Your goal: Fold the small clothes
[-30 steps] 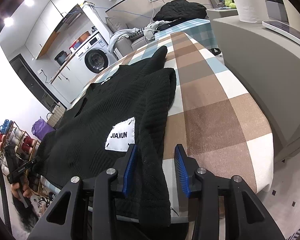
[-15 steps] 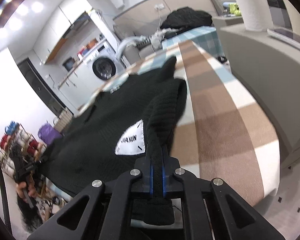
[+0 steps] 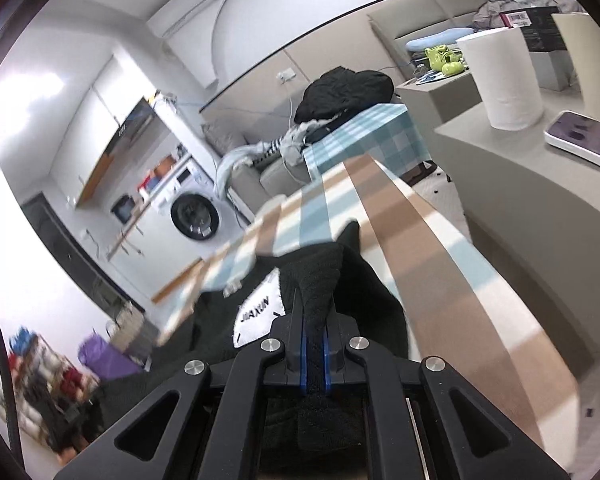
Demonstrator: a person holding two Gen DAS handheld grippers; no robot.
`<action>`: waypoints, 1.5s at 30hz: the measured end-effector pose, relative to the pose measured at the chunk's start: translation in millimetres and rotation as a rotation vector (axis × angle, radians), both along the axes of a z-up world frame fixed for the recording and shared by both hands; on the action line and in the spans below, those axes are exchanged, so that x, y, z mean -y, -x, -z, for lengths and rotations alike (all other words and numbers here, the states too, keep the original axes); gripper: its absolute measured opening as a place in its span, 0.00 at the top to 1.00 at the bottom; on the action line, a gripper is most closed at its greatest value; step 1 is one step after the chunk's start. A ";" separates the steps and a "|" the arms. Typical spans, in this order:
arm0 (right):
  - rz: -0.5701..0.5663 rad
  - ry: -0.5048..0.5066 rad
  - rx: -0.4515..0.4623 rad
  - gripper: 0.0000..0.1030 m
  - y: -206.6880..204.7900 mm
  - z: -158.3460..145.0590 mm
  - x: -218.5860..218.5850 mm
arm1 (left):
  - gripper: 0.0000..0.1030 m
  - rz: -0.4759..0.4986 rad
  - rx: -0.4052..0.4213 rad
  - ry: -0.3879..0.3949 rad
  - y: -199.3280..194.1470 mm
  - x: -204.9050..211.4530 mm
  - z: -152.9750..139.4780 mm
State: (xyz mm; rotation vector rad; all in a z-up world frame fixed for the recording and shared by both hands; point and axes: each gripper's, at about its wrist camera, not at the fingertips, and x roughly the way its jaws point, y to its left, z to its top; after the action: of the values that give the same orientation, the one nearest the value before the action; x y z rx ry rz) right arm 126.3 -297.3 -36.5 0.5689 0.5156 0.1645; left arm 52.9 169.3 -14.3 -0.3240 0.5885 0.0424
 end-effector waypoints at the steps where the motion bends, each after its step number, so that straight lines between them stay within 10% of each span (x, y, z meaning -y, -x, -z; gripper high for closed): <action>1: 0.004 0.011 0.002 0.95 -5.6 -2.6 -1.7 | 0.97 -0.010 0.001 0.005 -5.8 -2.7 0.9; 12: 0.043 0.097 -0.225 0.90 -38.4 45.1 -3.7 | 0.95 -0.027 -0.146 -0.004 -38.5 -1.1 52.4; 19: 0.012 0.007 -0.252 0.59 -11.4 54.4 19.2 | 0.53 -0.039 -0.192 0.016 -19.2 0.3 65.5; 33: -0.179 0.187 -0.283 0.56 8.0 65.9 -24.8 | 0.63 0.052 -0.233 -0.074 -10.0 41.8 83.3; 45: -0.192 0.298 -0.295 0.73 10.8 69.9 -37.2 | 0.75 0.092 -0.230 -0.144 -1.6 54.9 80.5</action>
State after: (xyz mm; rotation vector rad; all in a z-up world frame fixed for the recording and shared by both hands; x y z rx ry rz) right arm 115.5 -260.1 -106.4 0.2510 0.8660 0.1832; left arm 54.4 114.4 -94.8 -0.1521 0.8236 0.0339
